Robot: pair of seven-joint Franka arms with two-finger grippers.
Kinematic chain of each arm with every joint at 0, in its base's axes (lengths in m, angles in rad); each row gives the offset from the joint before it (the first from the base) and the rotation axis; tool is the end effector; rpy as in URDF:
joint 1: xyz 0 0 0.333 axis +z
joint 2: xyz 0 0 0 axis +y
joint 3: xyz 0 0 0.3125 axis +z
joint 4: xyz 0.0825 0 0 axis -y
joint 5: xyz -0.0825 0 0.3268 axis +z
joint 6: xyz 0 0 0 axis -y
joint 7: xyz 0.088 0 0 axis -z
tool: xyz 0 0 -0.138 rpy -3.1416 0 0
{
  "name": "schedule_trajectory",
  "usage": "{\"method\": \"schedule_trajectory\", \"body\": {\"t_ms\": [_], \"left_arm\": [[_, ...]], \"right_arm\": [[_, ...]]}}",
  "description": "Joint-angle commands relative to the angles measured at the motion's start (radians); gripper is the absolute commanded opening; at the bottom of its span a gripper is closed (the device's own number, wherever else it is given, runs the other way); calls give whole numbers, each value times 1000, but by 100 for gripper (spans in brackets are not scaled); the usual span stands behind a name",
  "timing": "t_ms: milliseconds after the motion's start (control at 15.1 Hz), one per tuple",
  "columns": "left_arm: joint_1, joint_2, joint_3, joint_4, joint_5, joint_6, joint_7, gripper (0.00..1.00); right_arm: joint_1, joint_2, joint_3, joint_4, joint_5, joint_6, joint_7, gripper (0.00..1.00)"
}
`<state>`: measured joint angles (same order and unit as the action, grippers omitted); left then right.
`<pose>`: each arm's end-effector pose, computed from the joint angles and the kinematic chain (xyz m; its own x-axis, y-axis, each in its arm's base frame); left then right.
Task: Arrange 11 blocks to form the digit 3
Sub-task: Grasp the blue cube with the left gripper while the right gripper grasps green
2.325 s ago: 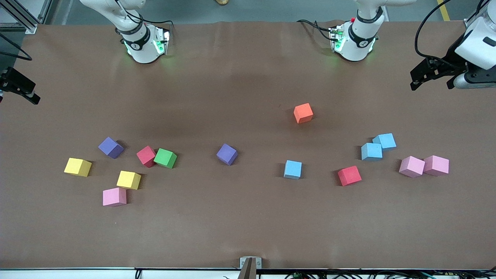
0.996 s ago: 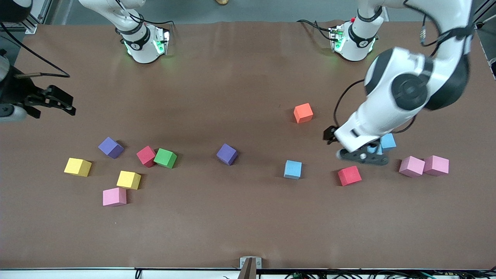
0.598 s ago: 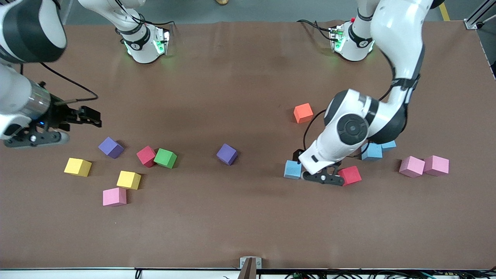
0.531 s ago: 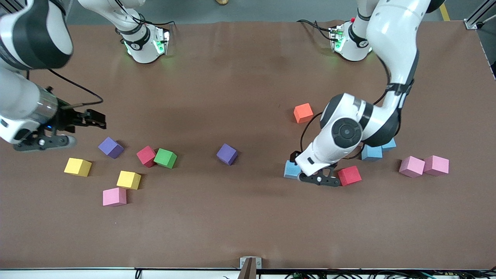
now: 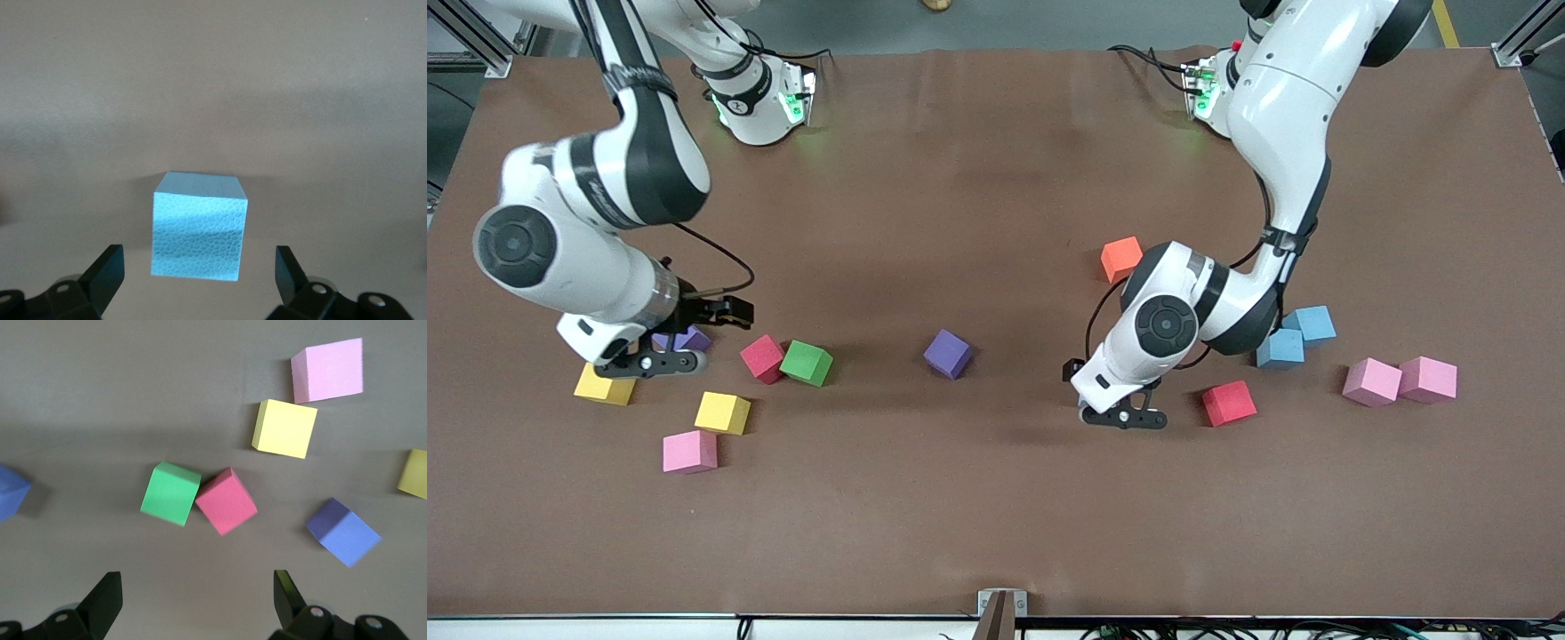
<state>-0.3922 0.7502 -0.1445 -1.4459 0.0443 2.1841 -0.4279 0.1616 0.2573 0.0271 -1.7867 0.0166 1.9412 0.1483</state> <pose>0.5888 -0.3270 0.2456 0.9948 -0.0969 -0.0301 -0.0952 -0.9940 0.0547 0.5511 0.1059 0.3925 0.9940 0.0332 -0.1047 0.0327 -0.9994 -0.0063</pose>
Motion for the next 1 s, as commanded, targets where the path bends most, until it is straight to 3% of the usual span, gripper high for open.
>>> {"method": "schedule_trajectory", "body": {"t_ms": [0, 199, 332, 465, 531, 598, 797, 930], "left_arm": [[-11, 37, 6, 25, 84, 37, -9, 99], [-13, 67, 6, 25, 94, 86, -20, 99], [-13, 80, 6, 24, 94, 109, -31, 93], [-14, 69, 6, 13, 91, 108, -54, 55], [-16, 67, 6, 12, 91, 97, -77, 30], [-19, 54, 6, -4, 92, 74, -116, 21], [-72, -12, 2, -37, 95, -38, -280, 20], [-99, -72, -1, -89, 95, -87, -342, 12]], "right_arm": [[27, 23, -1, -88, 3, 119, 98, 100], [42, 127, -1, -83, 2, 212, 232, 100], [52, 195, -1, -42, 2, 258, 272, 100], [50, 262, -1, 28, 2, 259, 267, 100], [41, 295, -3, 68, 0, 252, 257, 100], [32, 321, -3, 98, -1, 251, 248, 100], [47, 378, -7, 141, -14, 254, 238, 100], [47, 401, -9, 151, -12, 262, 240, 100]]}}
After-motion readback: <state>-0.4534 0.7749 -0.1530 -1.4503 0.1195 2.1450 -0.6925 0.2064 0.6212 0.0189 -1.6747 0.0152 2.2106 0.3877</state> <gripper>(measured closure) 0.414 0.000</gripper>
